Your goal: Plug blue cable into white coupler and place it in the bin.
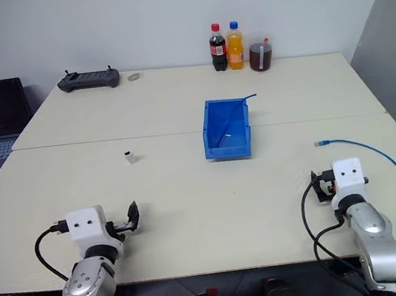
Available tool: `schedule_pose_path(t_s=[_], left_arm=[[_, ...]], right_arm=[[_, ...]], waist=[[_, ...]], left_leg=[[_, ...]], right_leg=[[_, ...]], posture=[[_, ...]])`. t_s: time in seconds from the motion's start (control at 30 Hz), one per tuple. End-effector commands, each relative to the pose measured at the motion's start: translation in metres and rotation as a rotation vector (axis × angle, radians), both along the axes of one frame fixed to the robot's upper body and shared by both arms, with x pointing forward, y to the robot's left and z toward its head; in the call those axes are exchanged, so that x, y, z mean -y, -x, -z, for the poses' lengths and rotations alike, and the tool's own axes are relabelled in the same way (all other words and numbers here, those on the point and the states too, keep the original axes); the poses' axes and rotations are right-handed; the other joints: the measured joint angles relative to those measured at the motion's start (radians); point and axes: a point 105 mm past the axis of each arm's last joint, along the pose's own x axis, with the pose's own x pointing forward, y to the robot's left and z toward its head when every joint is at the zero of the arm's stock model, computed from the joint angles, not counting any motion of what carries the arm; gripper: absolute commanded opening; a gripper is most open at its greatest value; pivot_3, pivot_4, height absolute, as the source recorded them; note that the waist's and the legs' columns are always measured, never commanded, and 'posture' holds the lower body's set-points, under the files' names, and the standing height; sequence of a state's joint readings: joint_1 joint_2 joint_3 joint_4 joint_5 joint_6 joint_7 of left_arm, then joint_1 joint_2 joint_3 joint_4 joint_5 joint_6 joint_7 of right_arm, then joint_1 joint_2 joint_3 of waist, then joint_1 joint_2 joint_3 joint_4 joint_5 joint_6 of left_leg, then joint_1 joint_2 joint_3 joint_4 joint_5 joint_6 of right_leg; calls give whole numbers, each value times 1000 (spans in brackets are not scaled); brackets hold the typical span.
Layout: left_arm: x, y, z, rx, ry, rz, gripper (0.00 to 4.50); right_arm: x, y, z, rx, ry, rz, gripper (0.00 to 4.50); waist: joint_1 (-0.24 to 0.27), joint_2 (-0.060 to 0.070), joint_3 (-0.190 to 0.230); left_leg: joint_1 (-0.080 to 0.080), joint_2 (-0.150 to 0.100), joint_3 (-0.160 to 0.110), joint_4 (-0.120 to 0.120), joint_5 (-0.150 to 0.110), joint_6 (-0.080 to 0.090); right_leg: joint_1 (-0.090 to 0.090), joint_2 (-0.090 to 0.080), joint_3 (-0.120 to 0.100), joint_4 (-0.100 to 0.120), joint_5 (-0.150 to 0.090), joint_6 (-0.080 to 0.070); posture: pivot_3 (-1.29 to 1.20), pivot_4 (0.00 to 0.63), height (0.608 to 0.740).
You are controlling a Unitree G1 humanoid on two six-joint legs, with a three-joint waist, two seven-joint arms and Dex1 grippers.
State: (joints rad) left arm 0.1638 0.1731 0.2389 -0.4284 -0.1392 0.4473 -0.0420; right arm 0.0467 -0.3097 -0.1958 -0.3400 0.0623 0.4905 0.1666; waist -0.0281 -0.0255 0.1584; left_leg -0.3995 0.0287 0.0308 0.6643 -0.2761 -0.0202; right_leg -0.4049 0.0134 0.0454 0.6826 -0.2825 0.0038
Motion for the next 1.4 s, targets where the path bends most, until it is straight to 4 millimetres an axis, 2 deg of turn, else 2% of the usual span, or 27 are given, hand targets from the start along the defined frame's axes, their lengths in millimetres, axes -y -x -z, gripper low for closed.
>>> schedule_pose_path(t_s=[0.03, 0.43, 0.6, 0.8, 0.9, 0.97, 1.1, 1.2, 1.33, 1.4], left_arm=[[1, -1, -13, 46, -16, 10, 4500], [3, -2, -13, 56, 5, 23, 4500], [12, -3, -15, 68, 34, 75, 4500], [55, -8, -27, 94, 10, 332, 4500], [69, -11, -33, 107, -23, 429, 4500], [90, -10, -36, 104, -58, 569, 4500], [134, -11, -42, 110, -102, 852, 4500], [155, -13, -45, 115, -136, 1000, 4500], [194, -21, -53, 133, -204, 1265, 4500], [204, -23, -56, 146, -213, 1325, 4500]], right_arm=[[2, 0, -16, 60, 11, 7, 4272], [-3, -3, -18, 71, 18, -15, 4272], [-4, -5, -21, 76, 31, -31, 4272], [5, -10, -29, 94, 59, -39, 4272], [7, -13, -32, 99, 59, -67, 4272], [7, -18, -35, 91, 62, -111, 4272], [13, -37, -43, 52, 121, -226, 4272], [20, -51, -44, -6, 177, -311, 4272], [54, -88, -51, -145, 377, -391, 4272], [56, -97, -49, -217, 374, -449, 4272]], waist=[[0, 0, 0], [0, 0, 0], [0, 0, 0], [0, 0, 0], [0, 0, 0], [0, 0, 0], [0, 1, 0], [0, 1, -1], [-2, 2, 1], [-2, 3, 1]], left_leg=[[0, 0, 0, 0, 0, 0], [0, 0, 0, 0, 0, 0], [0, 0, 0, 0, 0, 0], [0, 0, 0, 0, 0, 0], [0, 0, 0, 0, 0, 0], [0, 0, 0, 0, 0, 0], [1, -1, 1, 0, 0, 0], [1, -1, 1, 1, 0, 1], [2, -2, 2, 1, 1, 1], [2, -3, 3, 0, 2, 3]], right_leg=[[0, 0, 0, 0, 0, 0], [0, 0, 0, 0, 0, 0], [0, 0, 0, 0, 0, 0], [0, 0, 0, 0, 0, 0], [0, 0, 0, 0, 0, 0], [0, 1, 0, 0, 0, 0], [0, 1, 1, 0, 0, 0], [1, 1, 1, 0, 1, 0], [2, 3, 1, 0, 1, 0], [1, 3, 2, -1, 2, 0]], posture=[[0, 150, 740], [0, 150, 740], [0, 150, 740], [0, 150, 740], [0, 150, 740], [0, 150, 740], [0, 150, 740], [0, 150, 740], [0, 150, 740], [0, 150, 740]])
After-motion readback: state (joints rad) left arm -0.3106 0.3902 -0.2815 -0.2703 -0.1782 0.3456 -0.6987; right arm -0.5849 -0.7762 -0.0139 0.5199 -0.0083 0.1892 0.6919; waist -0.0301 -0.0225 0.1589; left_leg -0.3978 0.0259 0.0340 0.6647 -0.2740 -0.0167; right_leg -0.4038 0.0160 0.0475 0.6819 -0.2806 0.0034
